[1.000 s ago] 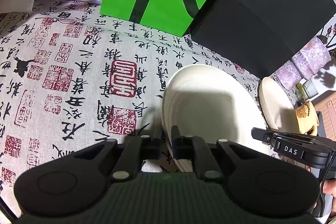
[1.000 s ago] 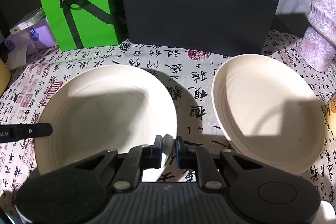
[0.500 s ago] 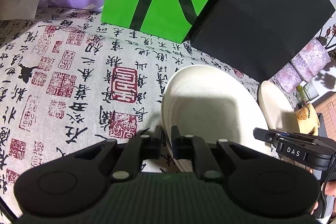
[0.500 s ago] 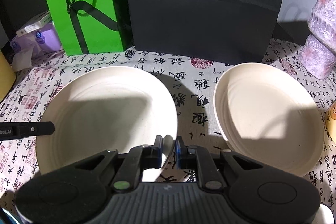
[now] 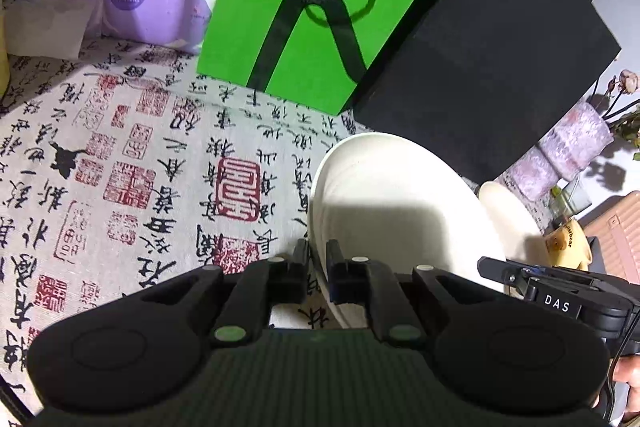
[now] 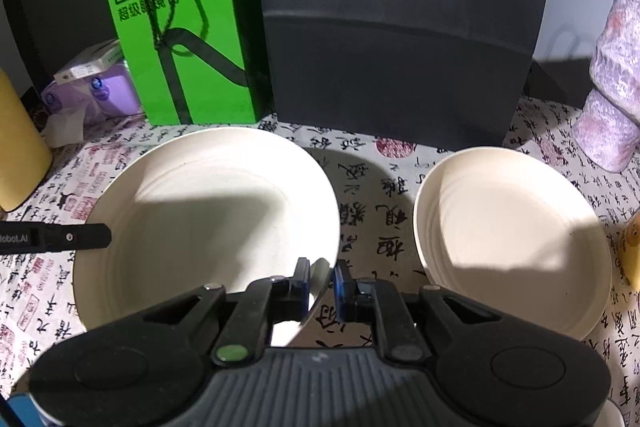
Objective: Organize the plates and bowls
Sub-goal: 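Lift the held cream plate on edge with both grippers away from the green bag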
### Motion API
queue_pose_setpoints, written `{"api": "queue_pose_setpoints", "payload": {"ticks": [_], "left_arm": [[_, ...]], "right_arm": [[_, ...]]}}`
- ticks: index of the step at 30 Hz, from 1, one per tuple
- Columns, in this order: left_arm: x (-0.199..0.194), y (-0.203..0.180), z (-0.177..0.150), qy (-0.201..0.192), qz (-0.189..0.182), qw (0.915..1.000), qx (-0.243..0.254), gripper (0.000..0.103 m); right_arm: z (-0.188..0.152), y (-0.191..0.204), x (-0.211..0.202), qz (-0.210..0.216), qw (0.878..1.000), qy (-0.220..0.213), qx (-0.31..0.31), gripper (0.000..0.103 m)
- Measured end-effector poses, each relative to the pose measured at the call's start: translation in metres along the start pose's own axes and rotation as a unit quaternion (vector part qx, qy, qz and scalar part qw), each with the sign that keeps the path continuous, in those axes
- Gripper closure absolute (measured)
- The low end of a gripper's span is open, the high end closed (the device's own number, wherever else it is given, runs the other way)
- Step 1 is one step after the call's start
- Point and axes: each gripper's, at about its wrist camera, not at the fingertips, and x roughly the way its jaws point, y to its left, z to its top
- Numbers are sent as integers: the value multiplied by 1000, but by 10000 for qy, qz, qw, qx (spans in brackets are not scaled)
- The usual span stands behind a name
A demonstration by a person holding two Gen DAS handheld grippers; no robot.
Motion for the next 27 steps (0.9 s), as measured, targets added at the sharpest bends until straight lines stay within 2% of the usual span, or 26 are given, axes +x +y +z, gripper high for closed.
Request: {"api": "queue_pose_setpoints", "payload": {"ticks": [19, 27], "left_arm": [[-44, -15, 3, -636, -107, 9979, 75, 94], [-51, -19, 3, -757, -58, 9971, 66, 94]], "right_arm": [[5, 3, -45, 129, 9992, -365, 64, 91], [6, 4, -58, 130, 9989, -446, 9, 91]]}}
